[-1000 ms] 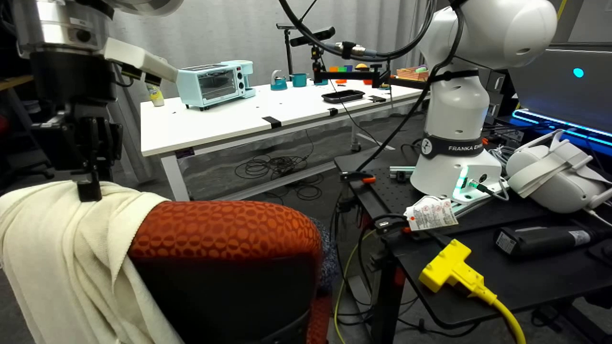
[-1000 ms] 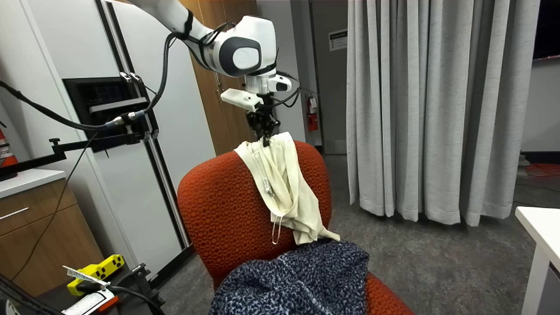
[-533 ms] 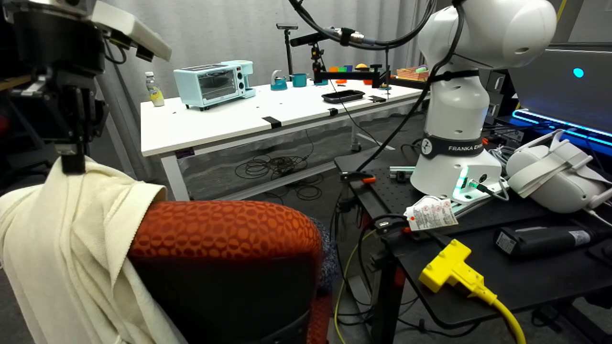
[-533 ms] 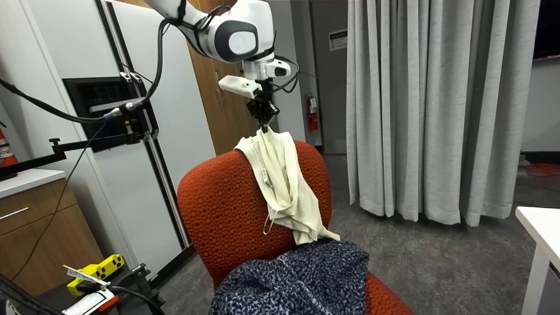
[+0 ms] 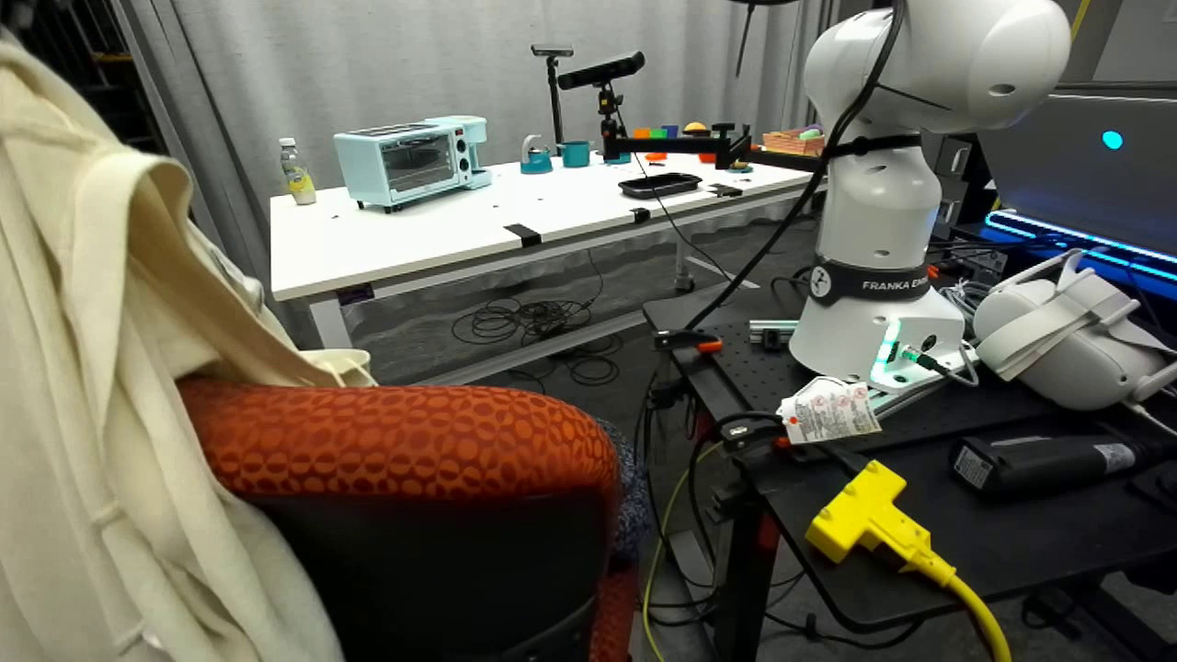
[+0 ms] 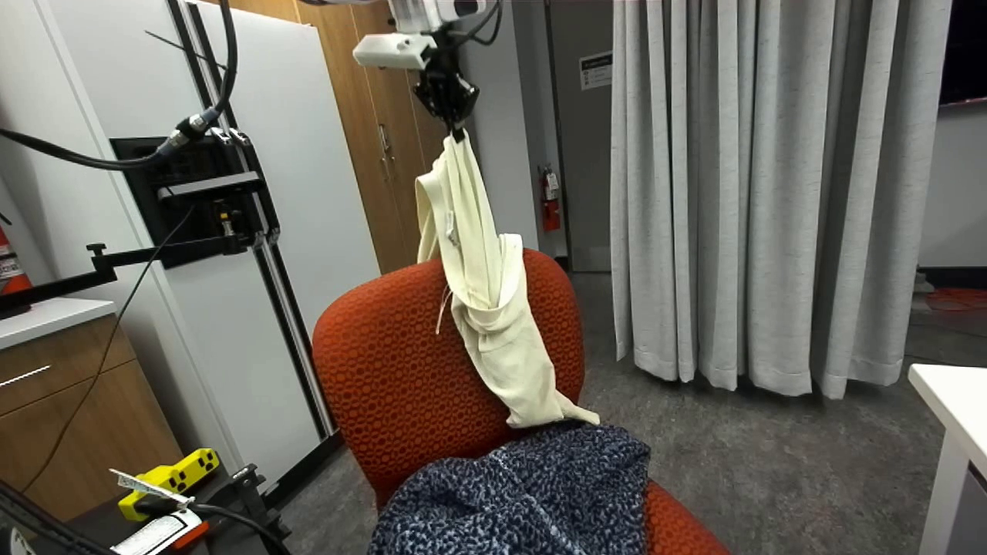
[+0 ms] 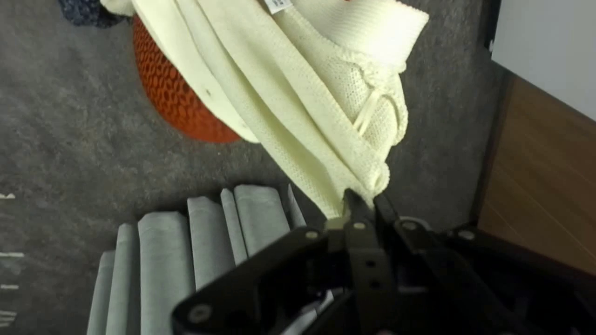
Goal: Unhang the light yellow cloth from the backrest of the chair
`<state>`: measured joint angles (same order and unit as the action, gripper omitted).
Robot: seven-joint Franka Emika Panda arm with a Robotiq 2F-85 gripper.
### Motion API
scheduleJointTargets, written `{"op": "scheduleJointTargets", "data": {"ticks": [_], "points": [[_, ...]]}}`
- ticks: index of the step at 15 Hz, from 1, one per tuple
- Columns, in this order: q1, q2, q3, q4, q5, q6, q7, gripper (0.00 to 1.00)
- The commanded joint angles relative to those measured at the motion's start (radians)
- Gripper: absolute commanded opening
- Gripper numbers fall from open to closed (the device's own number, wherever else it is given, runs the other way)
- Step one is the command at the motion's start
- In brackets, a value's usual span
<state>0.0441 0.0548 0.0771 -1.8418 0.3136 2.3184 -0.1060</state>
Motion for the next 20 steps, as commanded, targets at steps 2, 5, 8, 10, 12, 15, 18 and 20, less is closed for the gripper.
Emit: {"op": "scheduleJointTargets", "data": {"ticks": [2, 5, 8, 10, 12, 15, 18, 20], "points": [[-0.014, -0.130, -0.035, 0.074, -0.063, -0.043, 0.038, 0.02], [-0.017, -0.166, -0.049, 0.169, -0.128, -0.082, 0.038, 0.02], [-0.013, -0.189, -0.053, 0.268, -0.173, -0.136, 0.026, 0.02], [-0.015, -0.197, -0.054, 0.334, -0.202, -0.166, 0.025, 0.02], [-0.023, -0.197, -0.066, 0.390, -0.214, -0.186, 0.021, 0.02], [-0.050, -0.198, -0.101, 0.444, -0.240, -0.186, 0.025, 0.02], [-0.083, -0.229, -0.139, 0.449, -0.247, -0.186, 0.038, 0.02], [-0.099, -0.243, -0.154, 0.440, -0.260, -0.188, 0.036, 0.02]]}}
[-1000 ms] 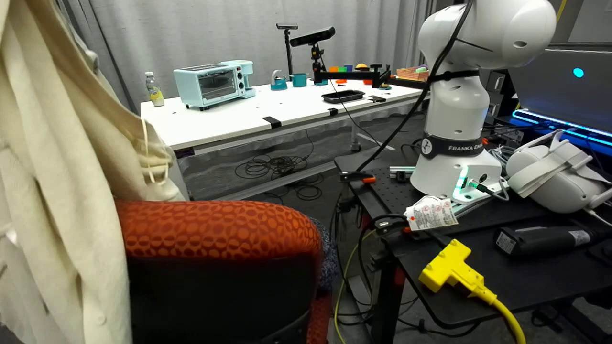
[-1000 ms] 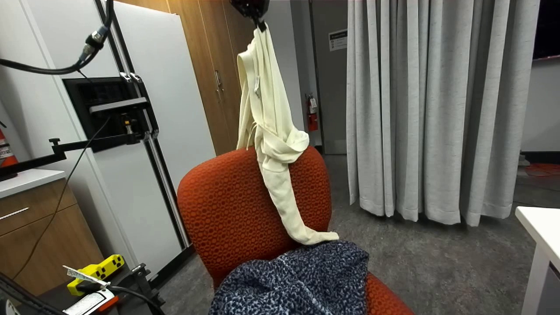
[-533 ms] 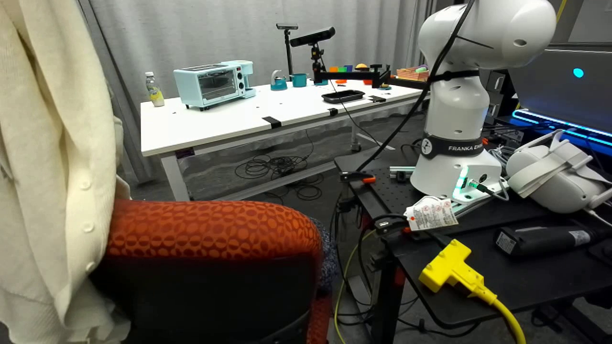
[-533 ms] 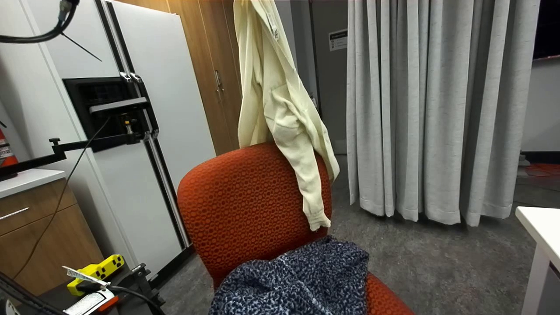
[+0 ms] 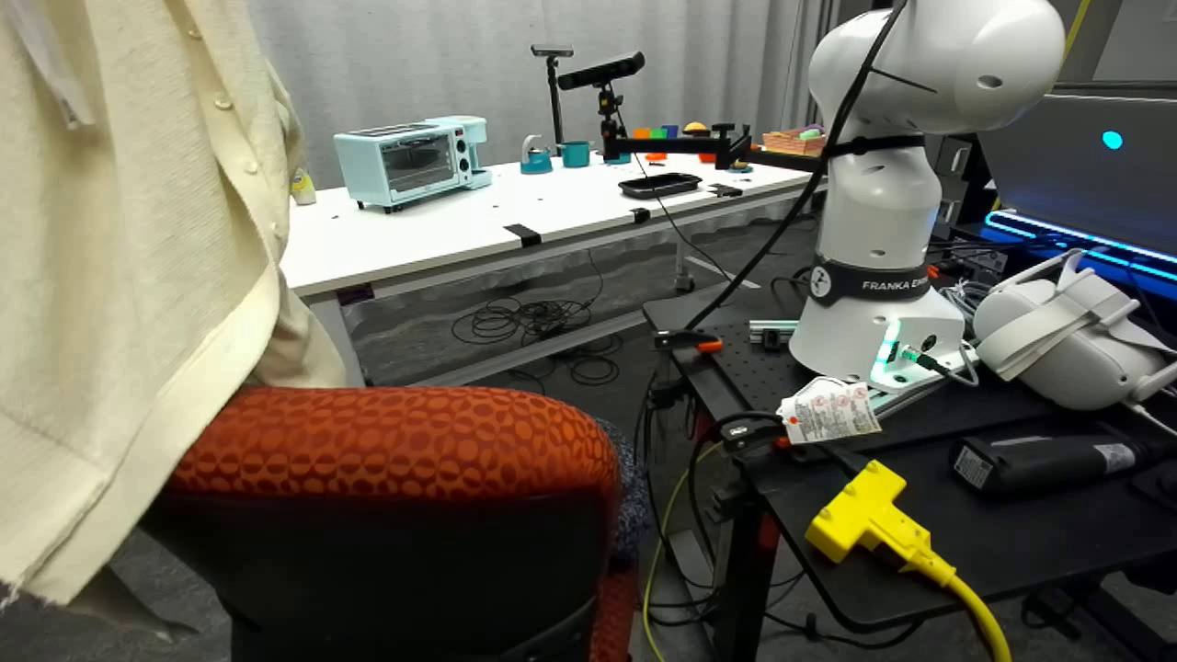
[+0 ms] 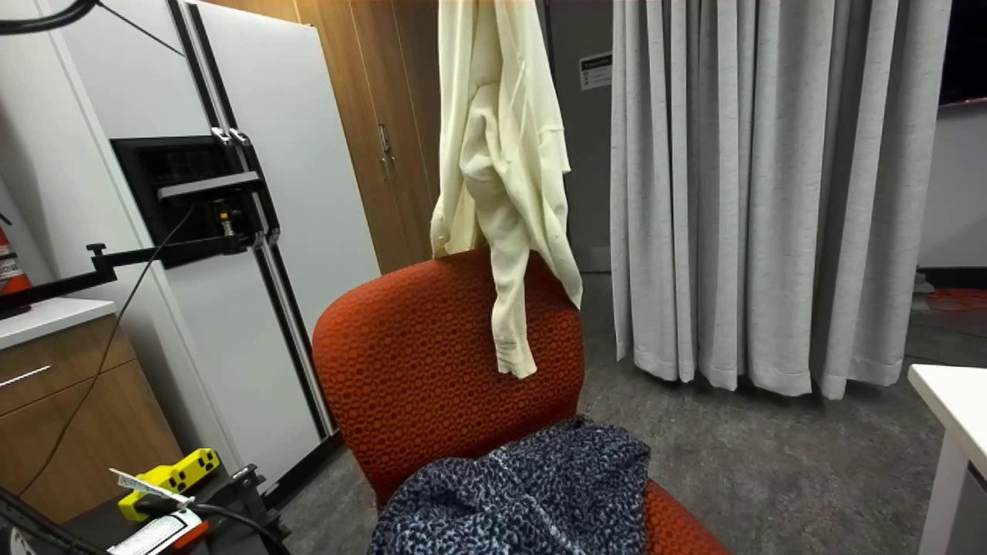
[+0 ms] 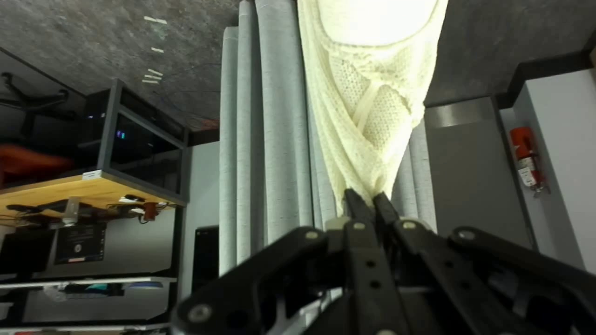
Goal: Unhang the light yellow cloth from the backrest of the chair
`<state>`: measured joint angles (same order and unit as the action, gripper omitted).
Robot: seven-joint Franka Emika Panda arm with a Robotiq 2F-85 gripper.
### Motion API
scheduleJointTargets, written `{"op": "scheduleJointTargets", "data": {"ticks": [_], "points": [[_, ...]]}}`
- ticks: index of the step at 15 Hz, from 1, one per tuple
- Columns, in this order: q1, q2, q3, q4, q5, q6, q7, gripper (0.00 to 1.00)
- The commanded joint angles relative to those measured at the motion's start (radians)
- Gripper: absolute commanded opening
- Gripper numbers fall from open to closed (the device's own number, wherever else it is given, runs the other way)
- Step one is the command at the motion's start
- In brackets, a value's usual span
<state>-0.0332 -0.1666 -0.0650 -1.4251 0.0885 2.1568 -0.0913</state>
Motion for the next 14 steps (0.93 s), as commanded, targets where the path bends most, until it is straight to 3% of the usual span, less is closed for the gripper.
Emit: {"op": "scheduleJointTargets", "data": {"ticks": [1, 14], "points": [[-0.030, -0.030, -0.013, 0.016, -0.054, -0.018, 0.028, 0.02], [-0.077, -0.156, -0.027, 0.000, -0.079, -0.031, 0.075, 0.02]]}}
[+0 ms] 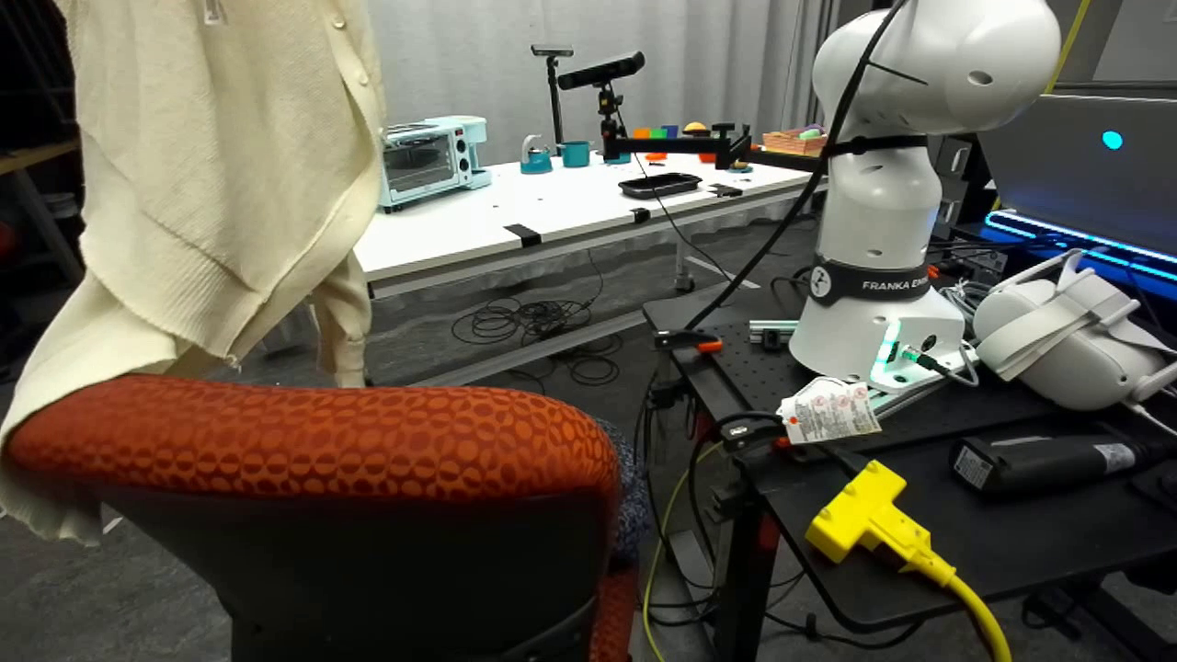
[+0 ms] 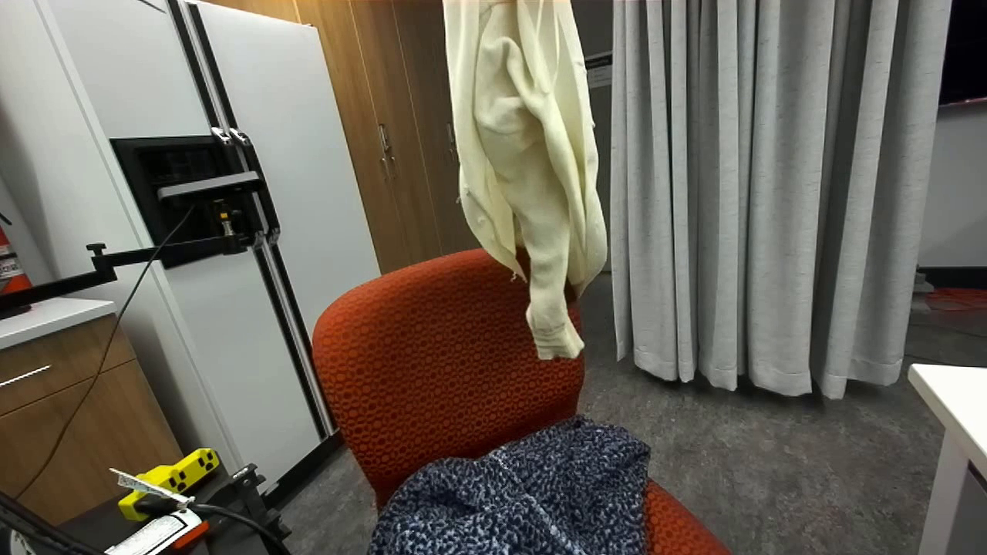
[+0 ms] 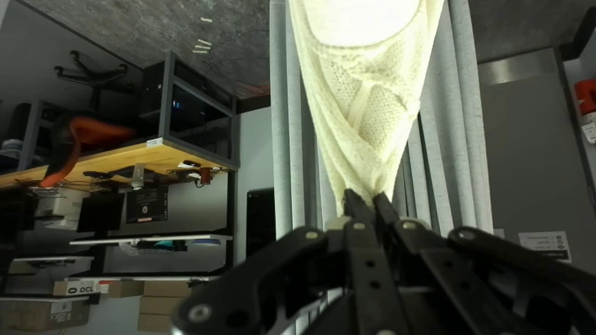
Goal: Unhang the light yellow cloth from the backrest of the chair
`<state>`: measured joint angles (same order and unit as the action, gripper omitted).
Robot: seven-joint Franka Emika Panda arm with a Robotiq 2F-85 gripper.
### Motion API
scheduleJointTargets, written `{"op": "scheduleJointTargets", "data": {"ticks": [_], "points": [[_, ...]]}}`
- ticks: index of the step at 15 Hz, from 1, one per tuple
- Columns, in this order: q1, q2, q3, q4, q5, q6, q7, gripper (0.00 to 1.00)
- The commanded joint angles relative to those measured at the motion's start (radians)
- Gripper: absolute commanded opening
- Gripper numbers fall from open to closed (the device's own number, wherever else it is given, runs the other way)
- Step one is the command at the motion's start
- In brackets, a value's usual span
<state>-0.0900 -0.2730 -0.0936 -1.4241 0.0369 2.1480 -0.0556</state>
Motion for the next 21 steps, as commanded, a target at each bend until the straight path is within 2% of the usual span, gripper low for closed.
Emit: {"op": "scheduleJointTargets", "data": {"ticks": [1, 5, 7, 14, 18, 19, 20, 21], "points": [[-0.027, -0.061, 0.001, -0.002, -0.030, -0.026, 0.046, 0.02], [-0.018, -0.083, -0.017, 0.023, -0.035, -0.128, 0.007, 0.02], [0.000, -0.089, -0.032, 0.044, -0.009, -0.240, -0.038, 0.02], [0.062, -0.064, -0.115, 0.173, 0.194, -0.739, -0.152, 0.02], [0.049, -0.029, -0.128, 0.261, 0.200, -0.951, -0.139, 0.02], [0.047, -0.021, -0.129, 0.281, 0.197, -0.987, -0.139, 0.02], [0.054, -0.047, -0.084, 0.047, 0.197, -0.798, -0.133, 0.02], [0.054, -0.040, -0.078, 0.041, 0.191, -0.787, -0.139, 0.02]]}}
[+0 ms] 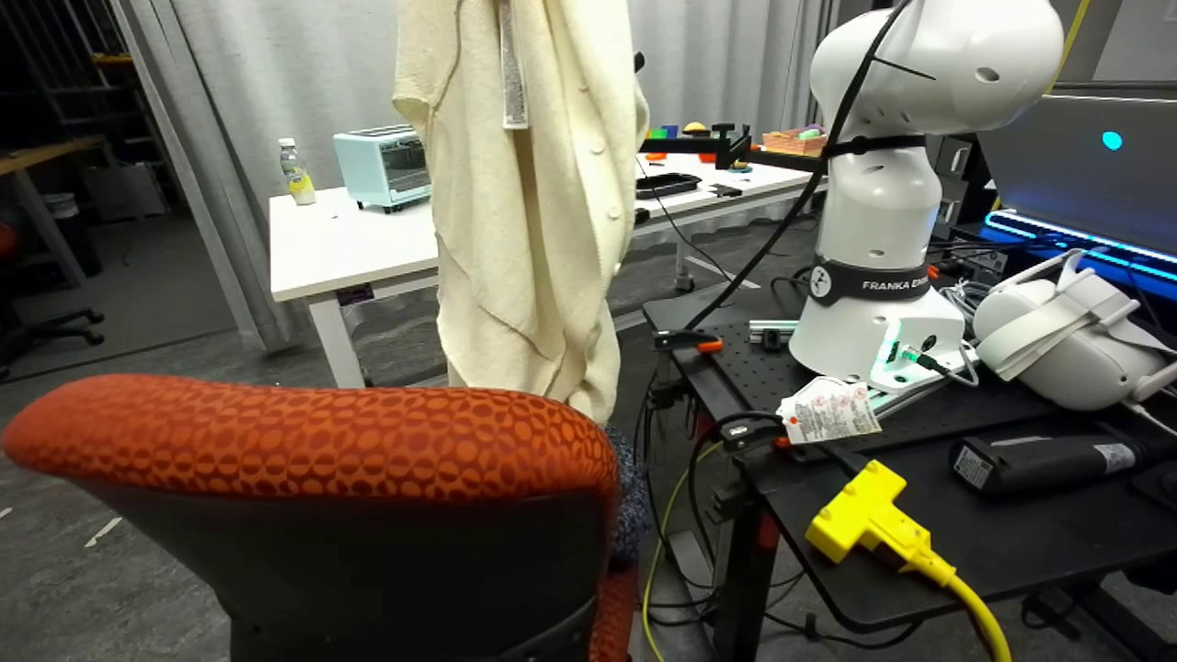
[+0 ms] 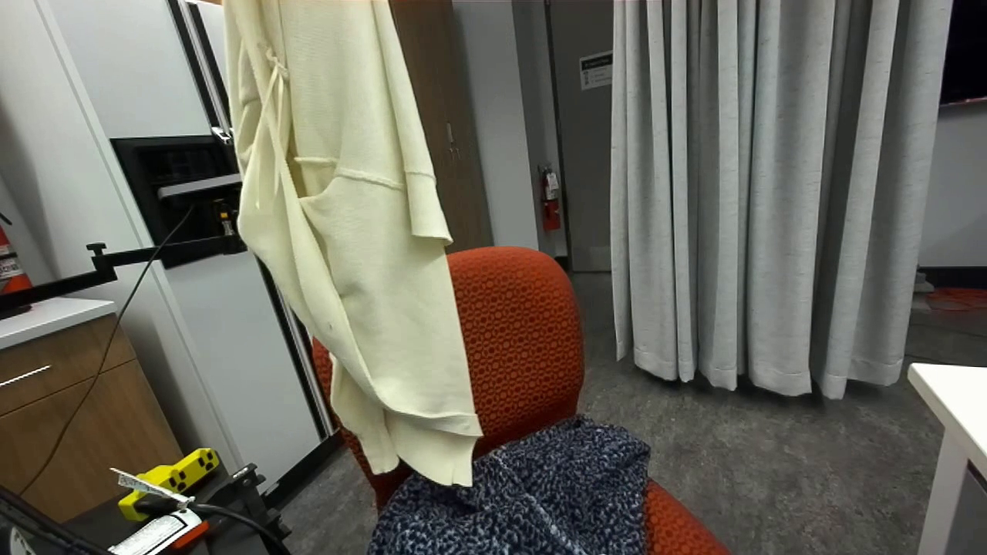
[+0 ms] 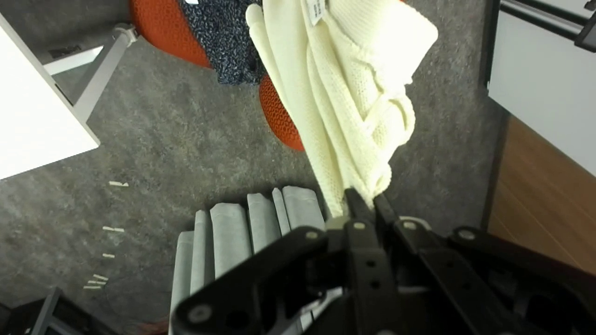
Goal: Unhang the light yellow cloth from the backrest of the chair
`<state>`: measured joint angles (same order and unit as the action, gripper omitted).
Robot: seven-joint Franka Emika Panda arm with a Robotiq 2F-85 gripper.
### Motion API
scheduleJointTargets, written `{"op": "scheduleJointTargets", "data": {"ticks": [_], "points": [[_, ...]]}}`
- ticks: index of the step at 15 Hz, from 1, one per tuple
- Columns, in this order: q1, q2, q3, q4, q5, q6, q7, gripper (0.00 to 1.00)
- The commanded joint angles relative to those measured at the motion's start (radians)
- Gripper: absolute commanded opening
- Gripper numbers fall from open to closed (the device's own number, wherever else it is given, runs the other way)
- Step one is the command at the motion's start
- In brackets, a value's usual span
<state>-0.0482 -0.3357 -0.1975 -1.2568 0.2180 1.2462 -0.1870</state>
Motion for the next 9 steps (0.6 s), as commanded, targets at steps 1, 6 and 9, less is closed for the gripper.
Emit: {"op": "scheduleJointTargets", "data": {"ticks": [1, 6, 9], "points": [[0.013, 0.035, 0.042, -0.162, -0.009, 0.153, -0.008, 0.02], [0.015, 0.192, 0.099, -0.330, -0.025, 0.409, -0.019, 0.02], [0.008, 0.288, 0.114, -0.407, -0.039, 0.565, -0.020, 0.02]]}}
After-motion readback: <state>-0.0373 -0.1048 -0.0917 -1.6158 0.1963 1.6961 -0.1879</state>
